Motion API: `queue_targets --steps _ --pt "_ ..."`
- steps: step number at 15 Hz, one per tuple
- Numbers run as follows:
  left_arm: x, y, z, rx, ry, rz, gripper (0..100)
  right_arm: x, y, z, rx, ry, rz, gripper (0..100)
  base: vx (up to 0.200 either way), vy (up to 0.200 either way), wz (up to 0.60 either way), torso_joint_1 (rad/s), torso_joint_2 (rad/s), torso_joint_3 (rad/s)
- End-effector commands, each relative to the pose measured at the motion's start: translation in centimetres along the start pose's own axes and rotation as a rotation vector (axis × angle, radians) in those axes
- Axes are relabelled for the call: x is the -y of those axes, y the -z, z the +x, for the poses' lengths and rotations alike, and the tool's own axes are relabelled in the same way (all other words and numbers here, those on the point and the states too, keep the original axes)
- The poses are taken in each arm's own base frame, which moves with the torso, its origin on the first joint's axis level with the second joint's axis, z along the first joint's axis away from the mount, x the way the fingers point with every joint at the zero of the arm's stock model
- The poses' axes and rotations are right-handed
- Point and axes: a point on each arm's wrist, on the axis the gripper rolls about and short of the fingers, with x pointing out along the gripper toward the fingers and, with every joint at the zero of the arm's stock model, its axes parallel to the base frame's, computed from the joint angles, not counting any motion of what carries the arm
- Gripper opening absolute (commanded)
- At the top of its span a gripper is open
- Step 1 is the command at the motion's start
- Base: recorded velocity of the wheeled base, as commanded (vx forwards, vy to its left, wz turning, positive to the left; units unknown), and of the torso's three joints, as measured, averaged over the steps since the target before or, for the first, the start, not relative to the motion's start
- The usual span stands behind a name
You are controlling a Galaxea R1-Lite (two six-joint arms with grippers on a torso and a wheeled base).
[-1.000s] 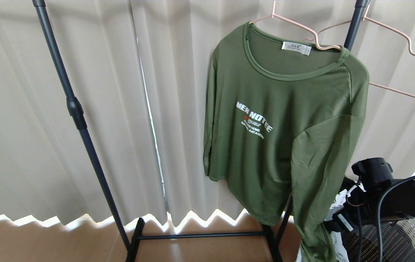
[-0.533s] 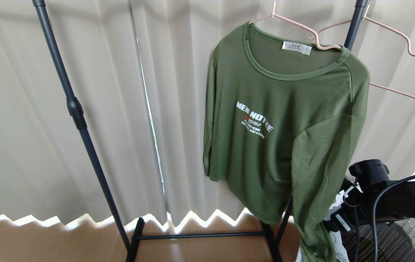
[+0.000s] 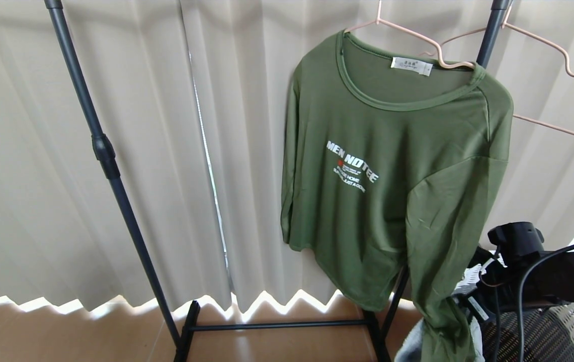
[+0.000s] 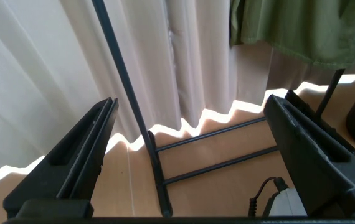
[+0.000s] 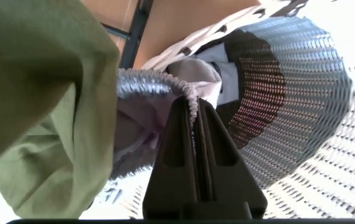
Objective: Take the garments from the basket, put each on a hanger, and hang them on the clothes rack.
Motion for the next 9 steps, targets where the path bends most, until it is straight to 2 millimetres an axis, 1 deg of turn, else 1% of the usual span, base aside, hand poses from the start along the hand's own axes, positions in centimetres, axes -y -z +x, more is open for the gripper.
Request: queue_targets --steps 1,3,4,5,6,7,8,9 --pt "0.0 0.0 0.0 -0.002 -0.001 -0.001 100 0.3 -0.1 -3.3 0.088 0.035 0.020 0 0.000 0.000 0.00 0.000 0.00 0.000" --pt "0.0 0.0 0.0 -0.002 0.000 -0.001 100 0.2 0.2 -6.4 0.179 0.056 0.055 0 0.000 0.000 0.00 0.000 0.00 0.000" --pt "0.0 0.0 0.0 -0.002 0.000 -0.001 100 0.2 0.2 -6.4 0.179 0.056 0.055 0 0.000 0.000 0.00 0.000 0.00 0.000" --pt "0.0 0.0 0.0 0.000 0.000 -0.001 100 -0.1 1.1 -10.1 0.285 0.095 0.064 0 0.000 0.000 0.00 0.000 0.00 0.000" --pt "0.0 0.0 0.0 -0.002 0.000 -0.001 100 -0.2 1.2 -10.5 0.297 0.098 0.063 0 0.000 0.000 0.00 0.000 0.00 0.000" --pt "0.0 0.0 0.0 0.000 0.000 -0.001 100 -0.5 1.7 -13.0 0.389 0.118 0.059 0 0.000 0.000 0.00 0.000 0.00 0.000" --pt "0.0 0.0 0.0 -0.002 0.000 -0.001 100 -0.6 1.8 -13.7 0.413 0.119 0.062 0 0.000 0.000 0.00 0.000 0.00 0.000" --pt "0.0 0.0 0.0 0.000 0.000 -0.001 100 -1.0 1.9 -15.6 0.499 0.107 0.072 0 0.000 0.000 0.00 0.000 0.00 0.000"
